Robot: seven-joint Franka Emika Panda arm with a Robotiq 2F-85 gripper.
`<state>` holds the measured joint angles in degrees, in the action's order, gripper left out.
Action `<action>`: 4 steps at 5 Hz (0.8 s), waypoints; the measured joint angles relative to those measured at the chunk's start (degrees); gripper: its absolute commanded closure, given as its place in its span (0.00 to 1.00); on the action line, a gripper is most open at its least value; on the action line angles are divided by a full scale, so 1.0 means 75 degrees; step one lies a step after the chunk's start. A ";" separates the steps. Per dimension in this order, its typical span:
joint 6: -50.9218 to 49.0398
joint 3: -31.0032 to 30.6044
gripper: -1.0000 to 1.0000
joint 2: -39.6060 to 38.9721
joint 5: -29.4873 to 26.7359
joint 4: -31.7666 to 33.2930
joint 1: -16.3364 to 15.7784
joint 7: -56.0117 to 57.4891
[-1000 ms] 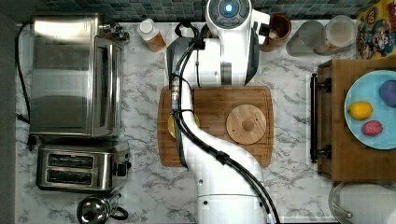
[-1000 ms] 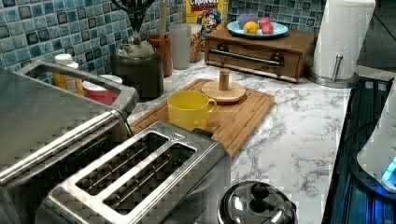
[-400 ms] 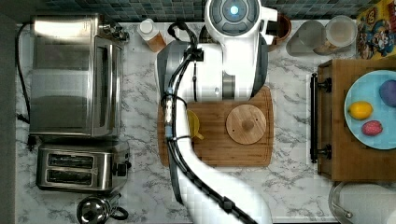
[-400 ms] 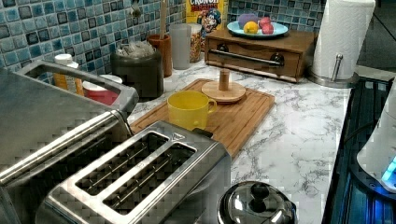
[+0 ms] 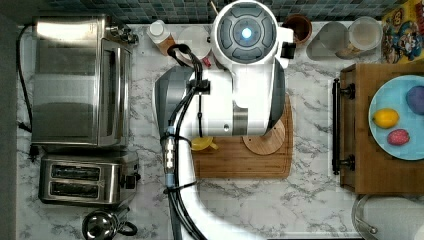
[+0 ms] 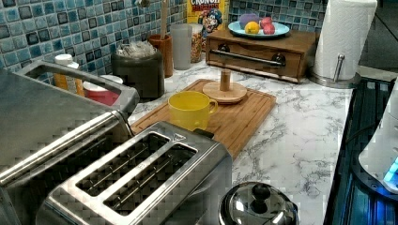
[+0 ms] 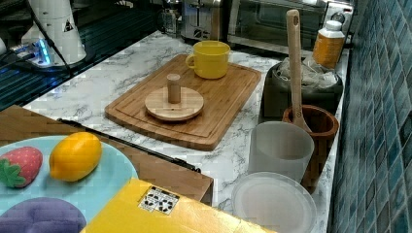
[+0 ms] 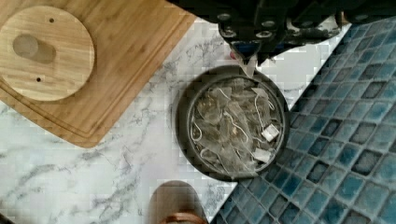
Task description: Get a tea bag.
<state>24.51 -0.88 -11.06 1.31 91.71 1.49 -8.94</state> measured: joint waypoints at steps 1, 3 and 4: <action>0.0021 -0.0053 1.00 0.0207 -0.0001 0.0477 -0.0011 0.0001; 0.0418 -0.0002 1.00 0.0228 0.0000 0.1597 -0.0012 0.0001; 0.1112 -0.0001 1.00 0.0343 0.0000 0.2380 -0.0013 -0.0006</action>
<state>32.84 -0.88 -8.49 1.31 109.56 1.39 -8.98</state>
